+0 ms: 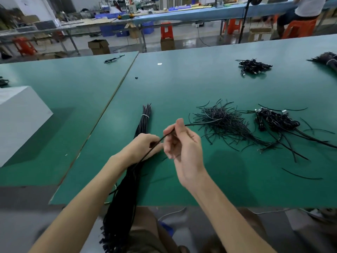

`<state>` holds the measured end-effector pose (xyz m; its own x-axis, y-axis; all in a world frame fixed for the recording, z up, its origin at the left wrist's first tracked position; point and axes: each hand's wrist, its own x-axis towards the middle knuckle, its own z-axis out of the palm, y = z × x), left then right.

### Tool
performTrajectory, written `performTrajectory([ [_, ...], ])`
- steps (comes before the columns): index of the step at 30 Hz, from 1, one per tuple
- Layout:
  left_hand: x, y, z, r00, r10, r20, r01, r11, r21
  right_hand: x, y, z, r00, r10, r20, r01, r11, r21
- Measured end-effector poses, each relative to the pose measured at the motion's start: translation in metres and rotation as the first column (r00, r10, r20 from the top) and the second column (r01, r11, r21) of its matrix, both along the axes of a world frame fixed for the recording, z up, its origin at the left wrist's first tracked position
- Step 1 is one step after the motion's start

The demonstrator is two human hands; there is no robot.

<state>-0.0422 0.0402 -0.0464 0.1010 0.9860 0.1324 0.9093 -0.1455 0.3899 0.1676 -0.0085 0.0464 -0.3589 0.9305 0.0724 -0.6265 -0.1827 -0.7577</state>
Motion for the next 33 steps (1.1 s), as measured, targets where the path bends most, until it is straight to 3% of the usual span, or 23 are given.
performTrajectory([
  [6,0.017,-0.016,0.016,0.999,-0.036,-0.027,0.037,0.998,0.059,0.017,0.024,0.017,0.995,-0.041,-0.087,0.041,0.999,0.0],
  [8,0.025,-0.026,0.03,0.986,-0.007,0.169,0.011,1.0,-0.022,0.016,0.028,0.013,0.996,-0.043,-0.083,0.04,0.999,-0.032],
  [10,0.033,-0.037,0.048,0.886,0.026,0.462,0.032,0.993,-0.116,0.021,0.039,0.006,0.994,-0.089,-0.064,0.08,0.989,-0.123],
  [12,0.033,-0.049,0.065,0.782,0.014,0.623,0.135,0.972,-0.192,0.03,0.052,-0.003,0.988,-0.151,-0.042,0.138,0.966,-0.218],
  [14,0.026,-0.061,0.074,0.705,-0.013,0.709,0.313,0.903,-0.294,0.041,0.062,-0.012,0.978,-0.198,-0.064,0.173,0.946,-0.273],
  [16,0.024,-0.069,0.077,0.691,-0.057,0.721,0.432,0.832,-0.349,0.048,0.07,-0.02,0.969,-0.226,-0.1,0.187,0.934,-0.304],
  [18,0.029,-0.069,0.076,0.645,-0.064,0.761,0.428,0.855,-0.291,0.052,0.075,-0.025,0.972,-0.221,-0.082,0.187,0.935,-0.303],
  [22,0.05,-0.049,0.081,0.375,0.045,0.926,0.257,0.955,-0.151,0.047,0.07,-0.032,0.99,-0.085,0.113,0.107,0.973,-0.205],
  [27,0.082,-0.023,0.093,-0.02,0.09,0.996,0.205,0.975,-0.084,0.038,0.057,-0.041,0.948,0.014,0.317,0.031,0.99,-0.136],
  [33,0.109,-0.011,0.074,-0.172,0.152,0.973,0.202,0.972,-0.117,0.043,0.048,-0.056,0.89,0.078,0.449,-0.031,0.993,-0.112],
])
